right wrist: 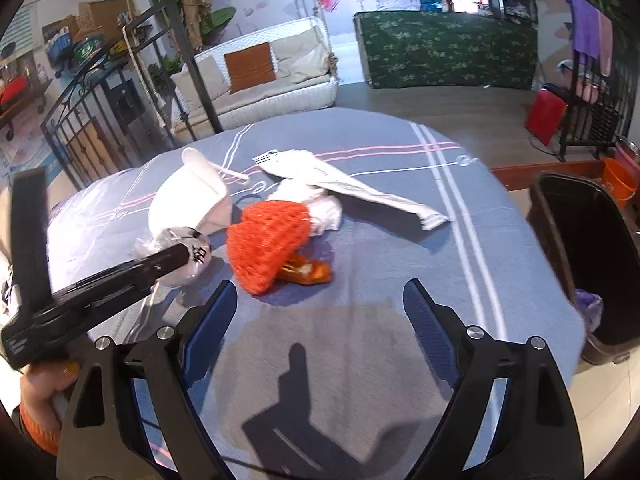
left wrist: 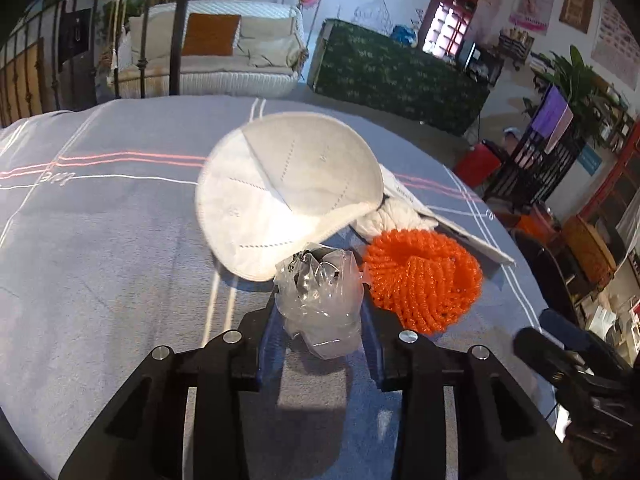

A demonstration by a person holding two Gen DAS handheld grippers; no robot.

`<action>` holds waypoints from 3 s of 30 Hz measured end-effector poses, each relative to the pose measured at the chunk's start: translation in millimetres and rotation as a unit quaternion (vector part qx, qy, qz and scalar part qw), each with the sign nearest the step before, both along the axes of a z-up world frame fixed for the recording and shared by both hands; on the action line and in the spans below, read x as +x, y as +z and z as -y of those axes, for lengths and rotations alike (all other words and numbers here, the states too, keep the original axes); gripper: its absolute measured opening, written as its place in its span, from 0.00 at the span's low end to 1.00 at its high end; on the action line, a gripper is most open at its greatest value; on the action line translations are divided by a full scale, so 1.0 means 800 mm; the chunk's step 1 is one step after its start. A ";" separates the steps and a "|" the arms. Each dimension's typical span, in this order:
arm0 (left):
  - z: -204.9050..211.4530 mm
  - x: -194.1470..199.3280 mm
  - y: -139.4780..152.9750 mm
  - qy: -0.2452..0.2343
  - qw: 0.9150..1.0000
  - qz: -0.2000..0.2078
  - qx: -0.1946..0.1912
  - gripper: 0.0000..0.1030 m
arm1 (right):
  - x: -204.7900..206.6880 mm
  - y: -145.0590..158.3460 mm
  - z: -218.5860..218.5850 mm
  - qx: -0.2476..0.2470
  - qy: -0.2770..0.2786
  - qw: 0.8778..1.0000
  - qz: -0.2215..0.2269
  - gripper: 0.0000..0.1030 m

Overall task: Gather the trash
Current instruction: 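Grasp the orange foam net with the right tool while the left tool grasps the clear plastic bag, then drop the orange net and clear bag into the wastebasket, opening both tools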

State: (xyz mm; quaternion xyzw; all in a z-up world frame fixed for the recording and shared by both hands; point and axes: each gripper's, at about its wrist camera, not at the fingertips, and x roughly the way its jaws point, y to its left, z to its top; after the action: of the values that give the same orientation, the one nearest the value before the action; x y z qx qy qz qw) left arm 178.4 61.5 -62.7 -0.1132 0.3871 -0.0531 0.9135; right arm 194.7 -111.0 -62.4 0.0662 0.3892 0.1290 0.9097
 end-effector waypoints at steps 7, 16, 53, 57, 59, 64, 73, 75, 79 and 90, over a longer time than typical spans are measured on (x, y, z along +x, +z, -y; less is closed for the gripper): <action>-0.006 -0.026 0.016 0.012 0.999 0.029 0.024 0.34 | 0.044 -0.012 -0.040 0.002 0.032 0.999 -0.028 0.74; -0.005 -0.034 0.018 0.008 0.999 0.031 0.023 0.34 | 0.079 -0.032 -0.067 -0.002 0.032 0.997 -0.064 0.24; 0.170 -0.035 0.042 -0.197 0.977 0.079 0.009 0.34 | -0.054 0.027 0.189 -0.044 -0.199 0.977 0.069 0.18; 0.196 -0.030 0.040 -0.223 0.972 0.076 0.004 0.34 | -0.048 0.012 0.233 -0.054 -0.236 0.968 0.059 0.18; 0.212 -0.032 0.037 -0.233 0.970 0.074 0.003 0.34 | -0.046 0.004 0.249 -0.058 -0.247 0.966 0.053 0.18; 0.245 -0.028 0.030 -0.262 0.963 0.062 0.003 0.34 | -0.023 -0.022 0.291 -0.070 -0.273 0.959 0.030 0.18; 0.294 -0.024 0.022 -0.305 0.951 0.054 0.018 0.34 | 0.005 -0.068 0.339 -0.047 -0.312 0.949 -0.004 0.72; 0.304 -0.020 0.020 -0.312 0.949 0.050 0.022 0.34 | -0.005 -0.066 0.340 -0.041 -0.321 0.946 0.005 0.72; 0.326 -0.008 0.015 -0.331 0.943 0.037 0.022 0.34 | -0.027 -0.062 0.332 -0.052 -0.326 0.944 0.014 0.72; 0.411 0.024 -0.001 -0.372 0.928 0.004 0.029 0.34 | -0.107 -0.061 0.349 -0.036 -0.352 0.935 0.009 0.72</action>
State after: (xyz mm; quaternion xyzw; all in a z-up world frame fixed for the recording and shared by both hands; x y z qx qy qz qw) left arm 197.8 -267.5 -63.3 0.0659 0.3992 -0.3780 0.8327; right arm 108.9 -390.4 -111.5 0.1653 0.3373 -0.2133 0.9019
